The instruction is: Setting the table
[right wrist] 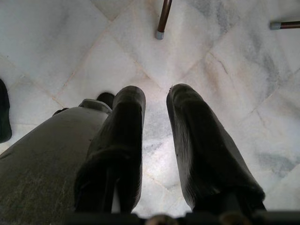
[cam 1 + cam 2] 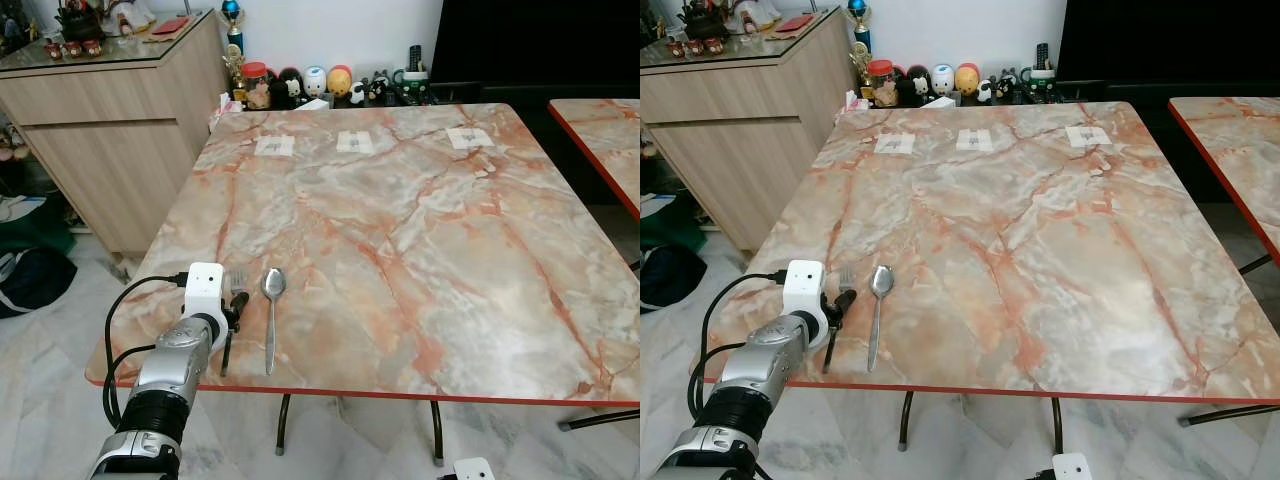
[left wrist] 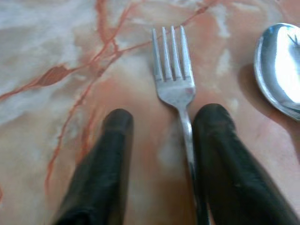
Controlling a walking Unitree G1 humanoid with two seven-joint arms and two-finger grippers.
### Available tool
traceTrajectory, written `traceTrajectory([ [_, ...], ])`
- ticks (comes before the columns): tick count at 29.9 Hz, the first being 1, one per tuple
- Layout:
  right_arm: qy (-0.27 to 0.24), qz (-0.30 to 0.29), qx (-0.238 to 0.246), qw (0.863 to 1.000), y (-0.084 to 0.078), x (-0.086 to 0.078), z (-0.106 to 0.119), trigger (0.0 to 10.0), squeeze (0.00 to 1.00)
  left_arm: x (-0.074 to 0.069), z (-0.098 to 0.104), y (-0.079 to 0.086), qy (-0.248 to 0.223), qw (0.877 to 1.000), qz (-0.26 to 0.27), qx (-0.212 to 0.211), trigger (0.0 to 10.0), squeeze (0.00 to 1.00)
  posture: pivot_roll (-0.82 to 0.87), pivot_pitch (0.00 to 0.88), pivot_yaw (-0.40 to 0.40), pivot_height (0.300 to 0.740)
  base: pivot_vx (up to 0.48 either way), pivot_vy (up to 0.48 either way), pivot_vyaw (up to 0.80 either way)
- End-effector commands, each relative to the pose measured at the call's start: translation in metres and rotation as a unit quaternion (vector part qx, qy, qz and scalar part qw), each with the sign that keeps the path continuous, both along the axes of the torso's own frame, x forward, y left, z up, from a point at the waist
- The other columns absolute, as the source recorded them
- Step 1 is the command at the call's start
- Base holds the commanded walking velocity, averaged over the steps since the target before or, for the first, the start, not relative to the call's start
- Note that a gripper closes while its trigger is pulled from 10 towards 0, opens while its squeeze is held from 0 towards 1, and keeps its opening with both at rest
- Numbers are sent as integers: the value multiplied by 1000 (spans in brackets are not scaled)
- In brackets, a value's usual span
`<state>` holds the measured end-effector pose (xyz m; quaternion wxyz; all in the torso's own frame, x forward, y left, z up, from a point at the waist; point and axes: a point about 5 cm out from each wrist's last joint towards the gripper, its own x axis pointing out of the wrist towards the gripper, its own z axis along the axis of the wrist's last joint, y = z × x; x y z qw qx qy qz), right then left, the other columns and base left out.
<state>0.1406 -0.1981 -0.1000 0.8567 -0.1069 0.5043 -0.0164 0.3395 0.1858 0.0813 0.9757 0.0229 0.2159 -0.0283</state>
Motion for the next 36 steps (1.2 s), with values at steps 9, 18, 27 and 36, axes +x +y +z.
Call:
traceTrajectory([
  [9, 6, 10, -1, 1000, 3, 0, -1, 10000, 0, -20, -33, 5, 83, 996, 2, 11, 0, 0, -34, 16, 48, 740, 0, 0, 0],
  [18, 7, 11, 0, 1000, 3, -1, -1, 10000, 0, -25, -36, 10, 88, 996, 10, 18, 0, 0, -33, 16, 51, 740, 0, 0, 0],
  [27, 7, 12, -1, 1000, 2, -1, -1, 10000, 0, -29, -34, 16, 61, 997, 21, 30, 0, 0, -33, 17, 50, 740, 0, 0, 0],
  [36, 8, 14, -2, 1000, 2, -1, -1, 10000, 0, -28, -22, 20, 0, 999, 35, 27, 0, 0, -33, 15, 47, 740, 0, 0, 0],
])
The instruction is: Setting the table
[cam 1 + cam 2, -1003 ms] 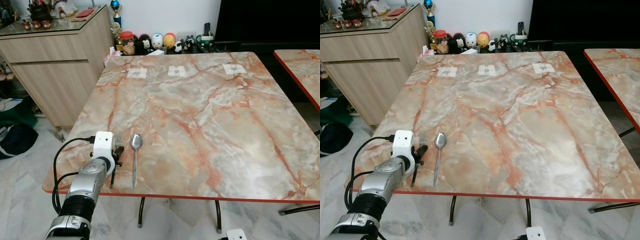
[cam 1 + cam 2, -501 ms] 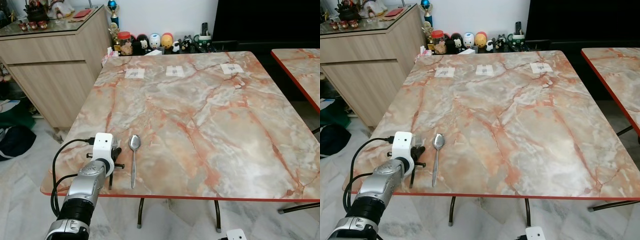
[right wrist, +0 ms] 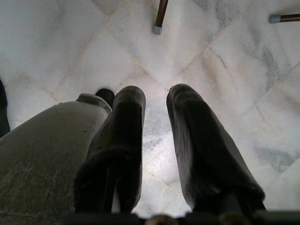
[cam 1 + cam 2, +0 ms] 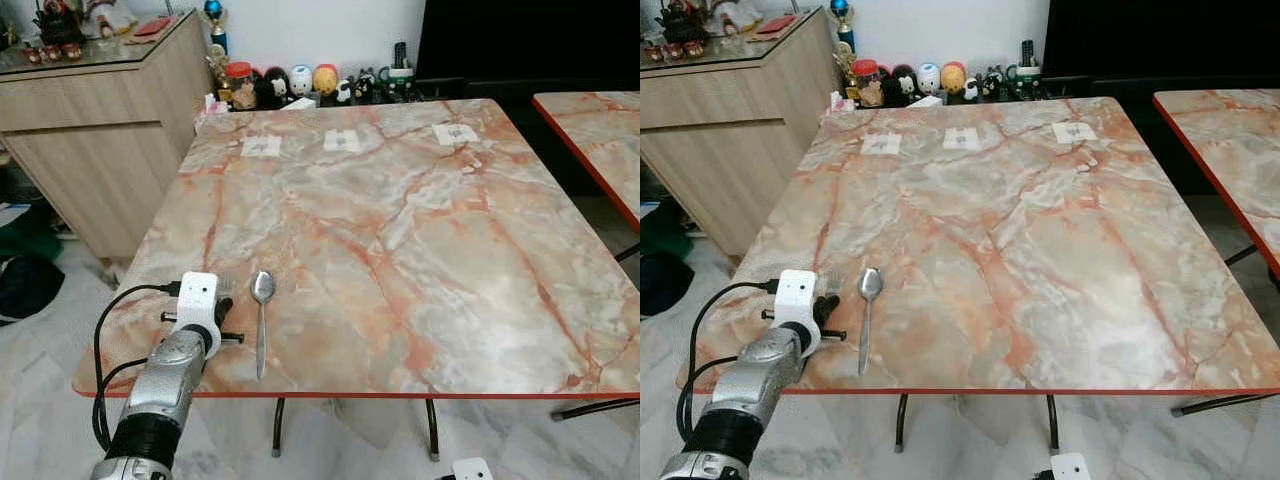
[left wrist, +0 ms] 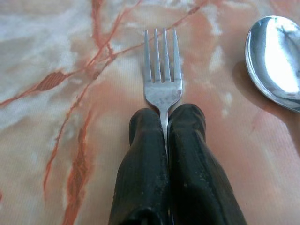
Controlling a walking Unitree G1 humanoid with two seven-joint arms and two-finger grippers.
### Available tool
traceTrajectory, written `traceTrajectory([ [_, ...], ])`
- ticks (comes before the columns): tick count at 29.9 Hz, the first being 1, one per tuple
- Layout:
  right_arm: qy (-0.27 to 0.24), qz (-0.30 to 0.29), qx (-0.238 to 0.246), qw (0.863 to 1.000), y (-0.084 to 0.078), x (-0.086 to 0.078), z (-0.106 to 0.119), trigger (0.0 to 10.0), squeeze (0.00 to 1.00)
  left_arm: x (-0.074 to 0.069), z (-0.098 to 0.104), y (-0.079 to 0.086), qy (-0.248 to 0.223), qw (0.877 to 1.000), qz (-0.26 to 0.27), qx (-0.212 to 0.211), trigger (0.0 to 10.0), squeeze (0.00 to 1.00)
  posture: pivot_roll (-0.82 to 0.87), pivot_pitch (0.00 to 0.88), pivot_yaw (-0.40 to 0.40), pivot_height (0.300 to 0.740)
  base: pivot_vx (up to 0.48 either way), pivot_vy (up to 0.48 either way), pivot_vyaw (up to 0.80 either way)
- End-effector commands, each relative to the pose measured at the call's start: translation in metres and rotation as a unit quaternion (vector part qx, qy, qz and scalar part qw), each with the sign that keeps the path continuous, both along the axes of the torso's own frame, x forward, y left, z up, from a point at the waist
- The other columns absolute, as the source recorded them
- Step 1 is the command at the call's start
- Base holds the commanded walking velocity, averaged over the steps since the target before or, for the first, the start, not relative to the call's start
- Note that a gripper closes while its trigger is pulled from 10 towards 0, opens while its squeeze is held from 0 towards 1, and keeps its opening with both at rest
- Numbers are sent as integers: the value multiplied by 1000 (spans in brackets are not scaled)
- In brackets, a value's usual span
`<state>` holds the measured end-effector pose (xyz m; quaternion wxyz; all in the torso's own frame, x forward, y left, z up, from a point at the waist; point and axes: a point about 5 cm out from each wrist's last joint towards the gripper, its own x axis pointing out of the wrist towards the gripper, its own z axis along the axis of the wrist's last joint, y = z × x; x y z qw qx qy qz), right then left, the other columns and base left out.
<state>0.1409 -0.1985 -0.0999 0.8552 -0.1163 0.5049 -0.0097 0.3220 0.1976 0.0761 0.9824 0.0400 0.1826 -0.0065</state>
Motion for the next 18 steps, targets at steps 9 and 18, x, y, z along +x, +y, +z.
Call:
traceTrajectory([
  [9, 6, 5, 1, 1000, 1, -1, -1, 10000, 0, -22, 19, 30, -120, 990, 77, 24, 10000, 0, -26, 19, 43, 740, 0, 0, 0],
  [18, 5, 6, 2, 1000, 1, -1, -1, 10000, 0, -41, 38, 45, -190, 976, 102, 11, 10000, 0, -22, 23, 42, 740, 0, 0, 0],
])
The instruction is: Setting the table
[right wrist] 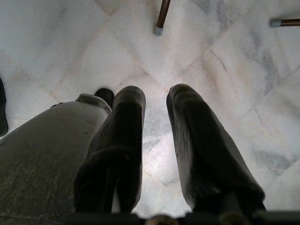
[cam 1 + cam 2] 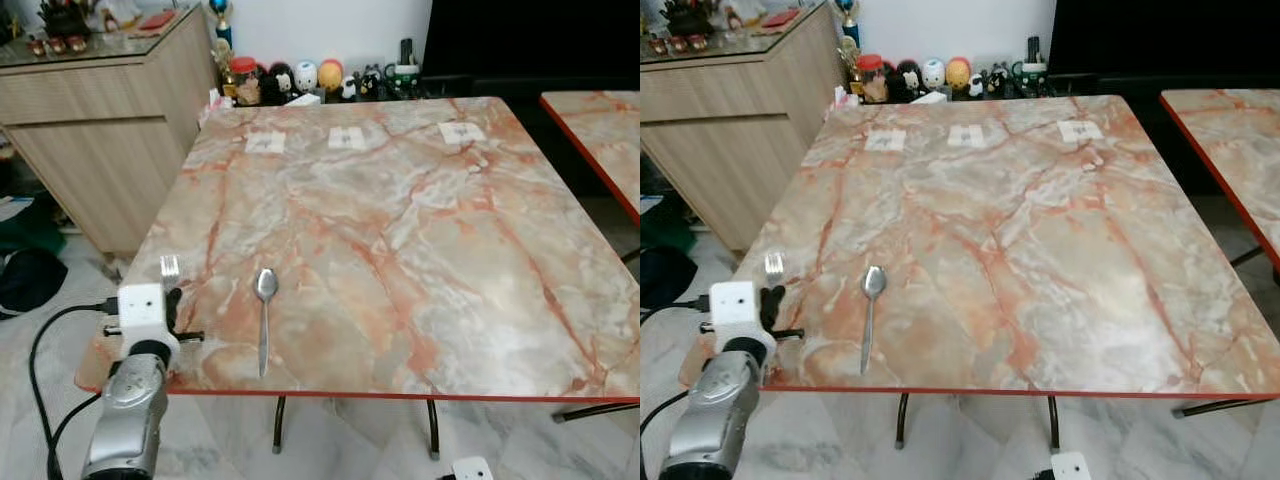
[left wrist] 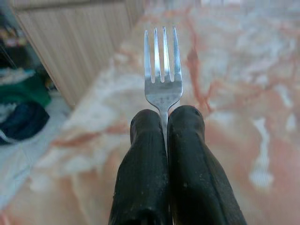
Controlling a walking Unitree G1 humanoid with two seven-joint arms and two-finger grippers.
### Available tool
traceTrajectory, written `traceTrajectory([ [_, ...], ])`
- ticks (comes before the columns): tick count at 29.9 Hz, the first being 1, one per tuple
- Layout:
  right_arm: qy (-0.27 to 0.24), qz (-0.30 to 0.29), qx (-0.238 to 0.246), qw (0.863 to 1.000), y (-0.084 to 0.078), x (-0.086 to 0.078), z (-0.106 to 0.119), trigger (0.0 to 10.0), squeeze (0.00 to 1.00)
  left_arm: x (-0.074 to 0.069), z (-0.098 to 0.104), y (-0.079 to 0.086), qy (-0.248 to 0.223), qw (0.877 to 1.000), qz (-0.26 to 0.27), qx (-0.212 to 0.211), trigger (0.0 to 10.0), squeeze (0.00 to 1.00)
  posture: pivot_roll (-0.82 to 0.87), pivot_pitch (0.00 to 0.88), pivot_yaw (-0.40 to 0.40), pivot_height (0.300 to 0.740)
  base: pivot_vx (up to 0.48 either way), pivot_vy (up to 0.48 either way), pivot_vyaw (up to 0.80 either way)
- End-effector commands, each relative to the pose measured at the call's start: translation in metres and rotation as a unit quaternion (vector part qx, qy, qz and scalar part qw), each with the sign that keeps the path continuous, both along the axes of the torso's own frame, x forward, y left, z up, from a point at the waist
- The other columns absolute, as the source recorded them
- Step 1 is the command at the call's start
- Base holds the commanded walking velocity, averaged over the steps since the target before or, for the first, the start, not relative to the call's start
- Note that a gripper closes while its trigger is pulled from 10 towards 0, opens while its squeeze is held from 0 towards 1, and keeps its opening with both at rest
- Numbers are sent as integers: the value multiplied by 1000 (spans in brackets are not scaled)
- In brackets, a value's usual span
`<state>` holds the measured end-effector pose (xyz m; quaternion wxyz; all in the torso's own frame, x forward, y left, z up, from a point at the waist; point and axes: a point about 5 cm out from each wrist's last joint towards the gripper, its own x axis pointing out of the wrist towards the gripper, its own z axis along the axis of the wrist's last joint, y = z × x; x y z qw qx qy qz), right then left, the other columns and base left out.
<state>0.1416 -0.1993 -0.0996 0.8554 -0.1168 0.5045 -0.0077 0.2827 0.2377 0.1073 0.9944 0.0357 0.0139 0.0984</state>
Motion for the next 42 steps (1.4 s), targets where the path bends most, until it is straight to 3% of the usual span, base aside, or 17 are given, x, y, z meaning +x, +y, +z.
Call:
traceTrajectory([
  [1, 5, 4, 1, 1000, 1, -2, -1, 10000, 0, -3, 9, 5, -24, 1000, 7, 2, 10000, 0, -17, 26, 39, 740, 0, 0, 0],
  [6, 3, 4, 7, 1000, 1, -1, -1, 10000, 0, -5, 9, -1, -36, 999, 9, 25, 10000, 0, -17, 25, 33, 740, 0, 0, 0],
  [14, 4, -3, 5, 1000, 0, -2, -1, 10000, 0, -2, 12, -12, -48, 999, -5, 17, 10000, 0, -28, 12, 33, 740, 0, -344, 0],
  [42, 7, -25, 10, 1000, 1, -5, -2, 10000, 0, -1, 20, -16, -66, 997, -19, 29, 10000, 0, -24, 0, 43, 740, 0, -456, 0],
])
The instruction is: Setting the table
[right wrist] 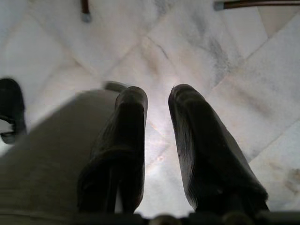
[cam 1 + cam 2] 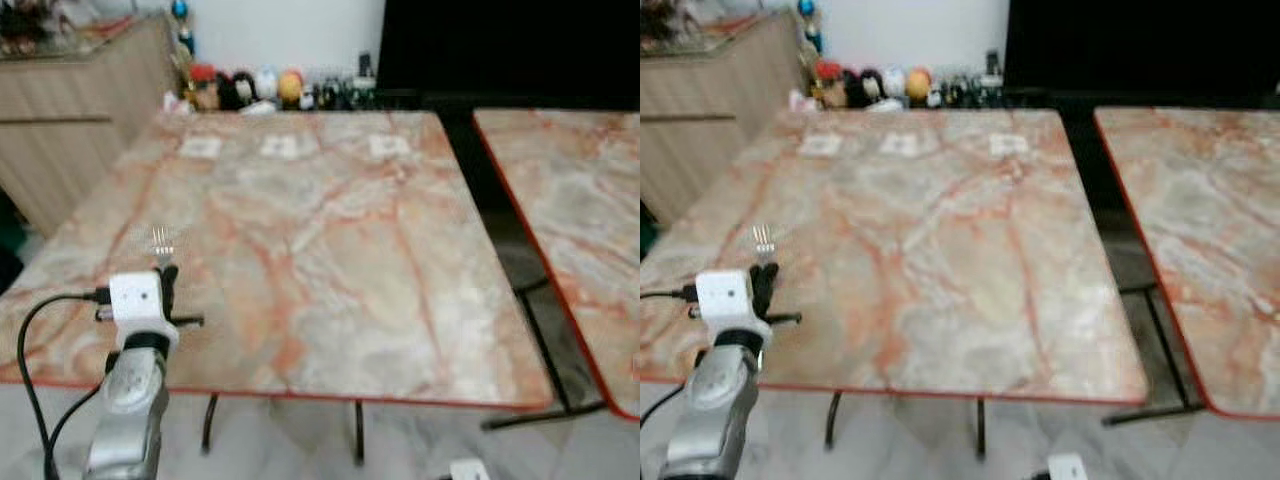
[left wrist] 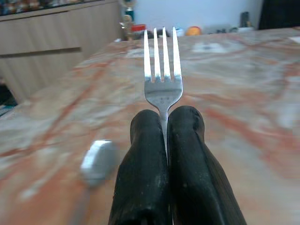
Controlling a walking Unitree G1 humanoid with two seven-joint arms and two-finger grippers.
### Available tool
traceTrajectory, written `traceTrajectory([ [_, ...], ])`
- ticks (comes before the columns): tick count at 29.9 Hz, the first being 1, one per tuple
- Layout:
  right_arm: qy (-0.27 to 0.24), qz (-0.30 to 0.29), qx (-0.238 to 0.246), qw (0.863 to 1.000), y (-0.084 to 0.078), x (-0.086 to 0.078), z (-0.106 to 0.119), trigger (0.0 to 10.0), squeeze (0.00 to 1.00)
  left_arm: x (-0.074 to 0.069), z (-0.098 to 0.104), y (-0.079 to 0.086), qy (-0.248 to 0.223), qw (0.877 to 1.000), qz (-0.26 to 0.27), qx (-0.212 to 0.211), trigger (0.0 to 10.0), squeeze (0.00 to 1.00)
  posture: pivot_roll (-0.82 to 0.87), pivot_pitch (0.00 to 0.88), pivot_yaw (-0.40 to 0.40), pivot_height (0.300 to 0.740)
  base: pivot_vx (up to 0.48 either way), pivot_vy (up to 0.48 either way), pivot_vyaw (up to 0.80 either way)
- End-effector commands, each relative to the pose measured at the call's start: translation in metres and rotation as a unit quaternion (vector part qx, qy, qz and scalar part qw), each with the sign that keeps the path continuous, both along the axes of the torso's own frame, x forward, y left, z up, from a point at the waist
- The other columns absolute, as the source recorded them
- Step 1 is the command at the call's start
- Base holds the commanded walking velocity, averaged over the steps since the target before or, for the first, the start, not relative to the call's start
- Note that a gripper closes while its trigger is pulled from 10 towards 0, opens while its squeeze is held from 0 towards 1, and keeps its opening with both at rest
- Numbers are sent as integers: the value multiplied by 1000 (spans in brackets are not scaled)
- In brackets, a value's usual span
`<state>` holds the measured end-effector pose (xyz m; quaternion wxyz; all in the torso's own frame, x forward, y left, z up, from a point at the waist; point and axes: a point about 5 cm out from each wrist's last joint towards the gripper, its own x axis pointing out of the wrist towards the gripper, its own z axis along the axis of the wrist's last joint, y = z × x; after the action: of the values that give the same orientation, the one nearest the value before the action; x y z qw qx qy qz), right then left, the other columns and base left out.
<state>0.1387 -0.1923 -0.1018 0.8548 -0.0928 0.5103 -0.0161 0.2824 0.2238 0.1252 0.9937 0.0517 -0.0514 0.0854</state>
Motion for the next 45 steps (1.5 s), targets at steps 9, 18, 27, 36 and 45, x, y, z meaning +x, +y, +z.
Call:
traceTrajectory([
  [9, 4, -6, -6, 1000, -5, -2, 0, 10000, 0, 2, 6, -3, -10, 1000, -8, 16, 10000, 0, -25, 0, 45, 740, 0, -458, 0],
  [18, 1, -12, -6, 1000, -6, -2, 0, 10000, 0, 2, 11, -5, -18, 999, -11, 29, 10000, 0, -27, 0, 44, 740, 0, -458, 0],
  [27, 0, -19, -8, 1000, -7, -1, 1, 10000, 0, 5, 15, -8, -27, 999, -11, 32, 10000, 0, -33, 13, 44, 740, 0, -458, 0],
  [36, 0, -30, -8, 1000, -7, -1, 1, 10000, 0, 6, 20, -7, -35, 999, -10, 37, 10000, 0, -32, 21, 42, 740, 0, -458, 0],
  [45, -1, -28, -9, 1000, -7, -1, 1, 10000, 0, 7, 22, -8, -37, 998, -8, 40, 10000, 0, -33, 27, 43, 740, 0, -458, -275],
])
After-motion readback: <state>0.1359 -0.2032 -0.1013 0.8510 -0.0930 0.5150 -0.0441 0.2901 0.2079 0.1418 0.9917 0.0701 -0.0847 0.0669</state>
